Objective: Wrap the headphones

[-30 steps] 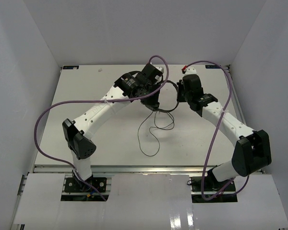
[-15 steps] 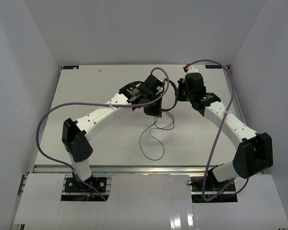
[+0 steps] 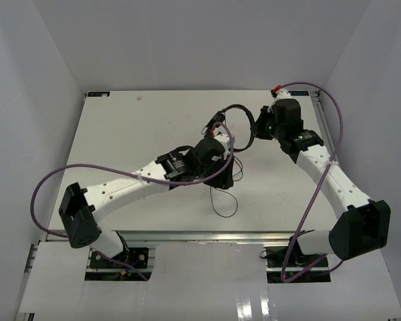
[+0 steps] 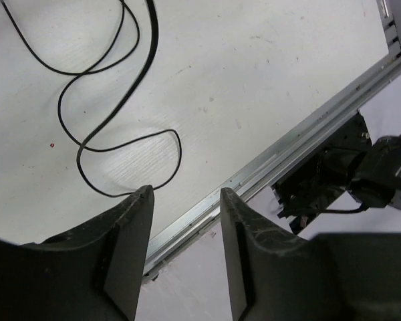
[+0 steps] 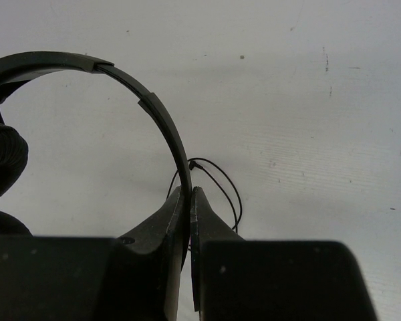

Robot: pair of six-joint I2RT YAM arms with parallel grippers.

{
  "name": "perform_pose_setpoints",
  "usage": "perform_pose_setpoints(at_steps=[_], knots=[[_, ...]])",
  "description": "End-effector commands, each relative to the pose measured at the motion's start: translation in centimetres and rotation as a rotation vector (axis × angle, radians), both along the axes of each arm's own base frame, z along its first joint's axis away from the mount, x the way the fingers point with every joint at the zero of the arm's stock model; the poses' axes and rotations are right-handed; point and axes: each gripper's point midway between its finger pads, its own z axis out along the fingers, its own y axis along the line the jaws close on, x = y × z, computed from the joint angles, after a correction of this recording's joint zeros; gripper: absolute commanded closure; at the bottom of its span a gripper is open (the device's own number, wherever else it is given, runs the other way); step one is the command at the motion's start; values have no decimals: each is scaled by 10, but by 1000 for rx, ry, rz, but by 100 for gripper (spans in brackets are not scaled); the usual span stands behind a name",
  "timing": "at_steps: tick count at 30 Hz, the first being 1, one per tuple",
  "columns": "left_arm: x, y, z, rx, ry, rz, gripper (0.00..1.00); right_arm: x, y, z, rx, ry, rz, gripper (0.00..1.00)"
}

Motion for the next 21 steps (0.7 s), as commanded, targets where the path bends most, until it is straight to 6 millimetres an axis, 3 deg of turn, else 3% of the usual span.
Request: perform_pose_setpoints(at_steps=[1, 2, 3, 6, 9, 11, 13, 21], knots=[[8, 2, 36, -159, -230, -14, 40, -9, 8, 65, 136, -109, 54, 92], [9, 4, 27, -151, -264, -25, 38, -11, 7, 68, 147, -113, 61, 92], [11, 4, 36, -179, -301, -25, 37, -12, 7, 70, 153, -114, 66, 92], [6, 16, 41, -236, -408, -55, 30, -16, 5, 73, 169, -117, 86, 92], [-1, 33, 27, -250, -471, -76, 27, -18, 4, 71, 174, -111, 101, 92], [-5, 40, 38, -304, -546, -87, 26, -21, 6, 69, 179, -104, 117, 92], [-8, 47, 21, -279, -578, -119, 26, -23, 6, 67, 178, -102, 126, 92], [-28, 36, 18, -422, -695, -256, 26, -28, 7, 65, 175, -102, 152, 92]])
